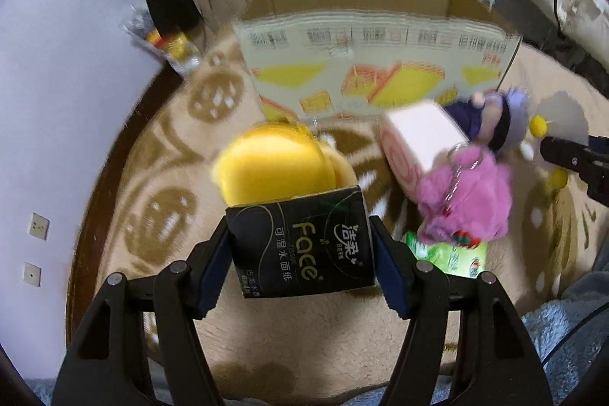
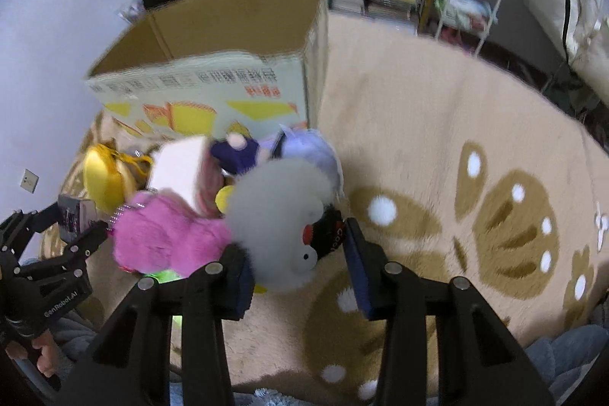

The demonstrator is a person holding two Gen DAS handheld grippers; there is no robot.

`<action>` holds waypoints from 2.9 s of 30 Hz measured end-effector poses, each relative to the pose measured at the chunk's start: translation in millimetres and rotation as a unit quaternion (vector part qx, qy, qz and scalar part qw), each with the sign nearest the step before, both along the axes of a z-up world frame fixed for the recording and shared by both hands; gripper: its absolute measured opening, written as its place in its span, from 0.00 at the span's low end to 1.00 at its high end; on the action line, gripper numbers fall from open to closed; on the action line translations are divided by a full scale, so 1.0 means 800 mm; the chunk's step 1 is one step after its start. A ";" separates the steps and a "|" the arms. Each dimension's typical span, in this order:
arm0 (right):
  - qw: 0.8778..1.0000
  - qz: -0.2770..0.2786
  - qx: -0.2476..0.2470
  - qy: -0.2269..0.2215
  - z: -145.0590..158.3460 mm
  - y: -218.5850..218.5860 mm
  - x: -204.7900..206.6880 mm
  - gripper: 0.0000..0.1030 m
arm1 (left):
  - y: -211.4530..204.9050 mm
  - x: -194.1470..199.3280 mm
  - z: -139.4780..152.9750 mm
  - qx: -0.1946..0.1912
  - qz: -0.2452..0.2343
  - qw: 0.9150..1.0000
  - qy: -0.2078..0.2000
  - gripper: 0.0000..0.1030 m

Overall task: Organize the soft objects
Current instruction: 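Close the left tool on the tissue pack while the right tool grips the penguin, lifting both, then carry both items over the box and open both tools to drop them inside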

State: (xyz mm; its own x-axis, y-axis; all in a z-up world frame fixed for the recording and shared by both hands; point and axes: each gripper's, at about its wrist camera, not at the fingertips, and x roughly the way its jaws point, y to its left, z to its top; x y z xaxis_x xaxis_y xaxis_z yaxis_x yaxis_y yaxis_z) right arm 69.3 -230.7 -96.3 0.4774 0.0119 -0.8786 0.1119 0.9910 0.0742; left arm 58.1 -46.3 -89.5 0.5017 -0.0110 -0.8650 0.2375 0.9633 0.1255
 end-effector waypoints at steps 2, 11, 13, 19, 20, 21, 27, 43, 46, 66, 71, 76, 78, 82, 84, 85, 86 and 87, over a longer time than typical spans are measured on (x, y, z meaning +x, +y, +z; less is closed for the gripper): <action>0.999 -0.002 -0.012 -0.033 0.016 0.008 -0.001 0.43 | 0.002 -0.006 0.021 -0.003 0.003 0.999 -0.039 0.65; 0.983 -0.001 -0.031 -0.180 0.087 0.058 -0.054 0.43 | 0.016 -0.010 0.090 -0.036 0.008 0.988 -0.153 0.65; 0.980 -0.002 -0.036 -0.194 0.094 0.064 -0.057 0.43 | 0.018 -0.007 0.103 -0.043 0.002 0.985 -0.164 0.65; 0.973 -0.005 -0.026 -0.229 0.122 0.064 -0.050 0.43 | 0.016 -0.001 0.143 -0.059 -0.011 0.976 -0.207 0.65; 0.972 -0.004 -0.023 -0.232 0.126 0.064 -0.050 0.43 | 0.016 0.001 0.148 -0.061 -0.011 0.975 -0.211 0.65; 0.971 -0.004 -0.019 -0.239 0.132 0.064 -0.047 0.43 | 0.014 0.003 0.153 -0.060 -0.012 0.974 -0.216 0.65; 0.965 -0.001 -0.019 -0.262 0.157 0.060 -0.024 0.43 | 0.004 0.015 0.174 -0.051 -0.023 0.969 -0.239 0.65; 0.960 -0.003 -0.049 -0.277 0.166 0.045 0.036 0.43 | -0.008 0.092 0.178 -0.037 -0.031 0.971 -0.235 0.65; 0.961 -0.002 -0.058 -0.271 0.154 0.046 0.044 0.44 | -0.006 0.103 0.166 -0.035 -0.024 0.972 -0.231 0.65; 0.976 0.020 -0.035 -0.216 0.076 0.035 0.095 0.44 | -0.037 0.167 0.074 -0.016 -0.031 0.986 -0.164 0.66; 0.978 0.030 -0.032 -0.204 0.063 0.037 0.106 0.44 | -0.041 0.175 0.058 -0.012 -0.037 0.989 -0.141 0.66; 0.980 0.037 -0.026 -0.192 0.048 0.039 0.115 0.44 | -0.043 0.178 0.047 -0.007 -0.038 0.991 -0.129 0.66; 0.981 0.038 -0.027 -0.186 0.043 0.039 0.117 0.45 | -0.043 0.179 0.047 -0.006 -0.040 0.991 -0.125 0.66; 0.984 0.037 -0.011 -0.175 0.036 0.036 0.121 0.50 | -0.044 0.178 0.044 -0.008 -0.045 0.992 -0.116 0.75; 0.984 0.036 -0.002 -0.173 0.036 0.033 0.119 0.55 | -0.044 0.177 0.047 -0.005 -0.044 0.991 -0.125 0.84; 0.984 0.037 0.003 -0.175 0.037 0.032 0.118 0.58 | -0.043 0.176 0.049 -0.004 -0.042 0.991 -0.129 0.85; 0.984 0.037 0.004 -0.177 0.038 0.033 0.116 0.60 | -0.042 0.175 0.051 -0.005 -0.041 0.991 -0.130 0.86; 0.983 0.037 0.002 -0.179 0.040 0.034 0.114 0.63 | -0.041 0.174 0.052 -0.008 -0.040 0.991 -0.129 0.87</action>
State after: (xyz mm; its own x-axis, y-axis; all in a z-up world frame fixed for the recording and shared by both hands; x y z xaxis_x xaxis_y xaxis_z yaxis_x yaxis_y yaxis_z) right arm 160.7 -203.7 -64.5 0.7536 0.0606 -0.6545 0.0064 0.9950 0.0995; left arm 197.3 -79.2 -47.5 0.7033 -0.0718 -0.7073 0.2751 0.9449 0.1776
